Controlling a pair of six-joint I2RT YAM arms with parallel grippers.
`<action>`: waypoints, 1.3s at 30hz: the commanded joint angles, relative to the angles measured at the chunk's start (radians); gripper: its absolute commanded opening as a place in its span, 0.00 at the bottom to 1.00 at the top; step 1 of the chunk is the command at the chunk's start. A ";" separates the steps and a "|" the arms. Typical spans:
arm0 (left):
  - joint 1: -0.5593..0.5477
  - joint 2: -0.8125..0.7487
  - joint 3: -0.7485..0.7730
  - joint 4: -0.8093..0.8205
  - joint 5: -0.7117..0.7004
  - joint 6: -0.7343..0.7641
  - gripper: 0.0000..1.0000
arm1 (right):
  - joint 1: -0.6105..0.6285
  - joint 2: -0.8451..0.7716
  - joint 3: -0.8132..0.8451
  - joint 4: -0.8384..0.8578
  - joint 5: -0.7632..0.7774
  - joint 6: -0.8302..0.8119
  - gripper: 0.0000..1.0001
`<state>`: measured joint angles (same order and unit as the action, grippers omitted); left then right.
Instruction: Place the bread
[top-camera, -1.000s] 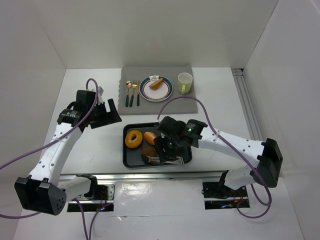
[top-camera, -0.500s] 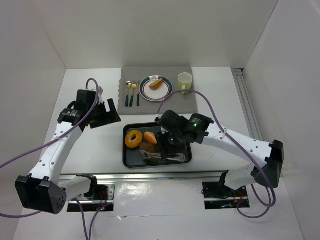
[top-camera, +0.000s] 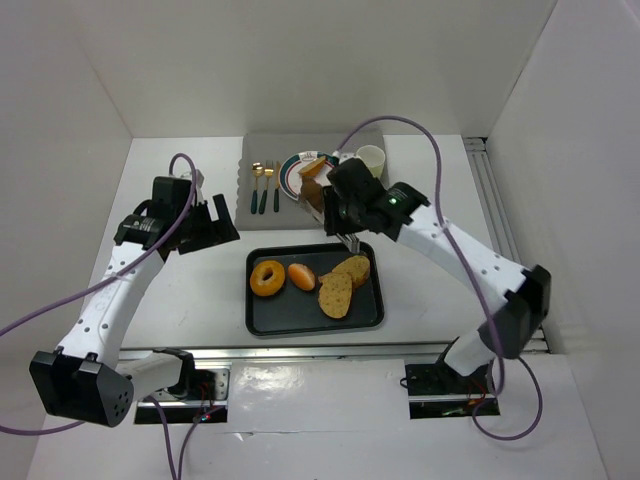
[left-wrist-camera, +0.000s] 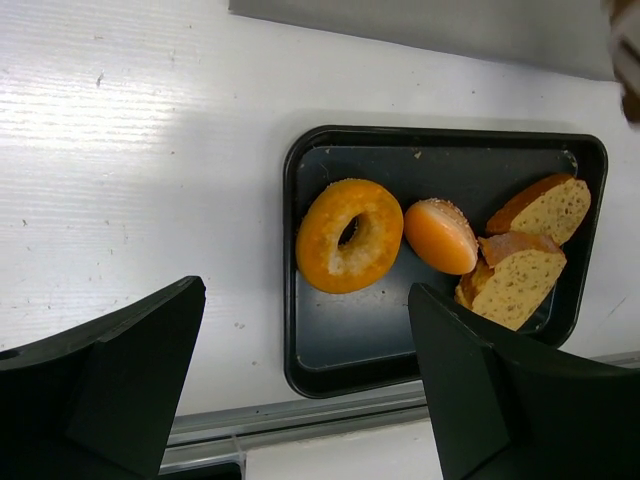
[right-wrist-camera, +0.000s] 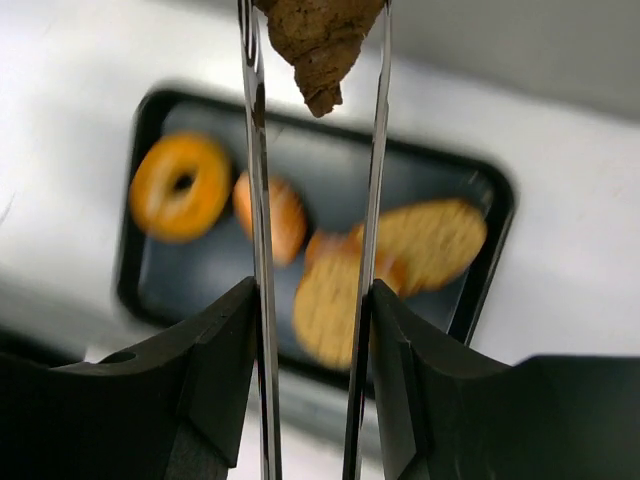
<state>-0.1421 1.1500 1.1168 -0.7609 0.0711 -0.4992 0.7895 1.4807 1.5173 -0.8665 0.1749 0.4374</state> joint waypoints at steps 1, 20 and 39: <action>-0.004 -0.001 0.048 -0.002 -0.010 0.017 0.96 | -0.073 0.142 0.073 0.259 0.165 -0.032 0.45; -0.004 -0.010 0.028 -0.011 -0.010 0.017 0.96 | -0.240 0.438 0.225 0.385 0.066 0.014 0.72; -0.004 -0.021 0.038 -0.011 -0.001 0.027 0.96 | -0.193 -0.053 -0.065 0.323 0.421 0.017 0.71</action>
<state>-0.1421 1.1496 1.1255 -0.7795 0.0586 -0.4961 0.6411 1.5551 1.5604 -0.5491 0.4213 0.4431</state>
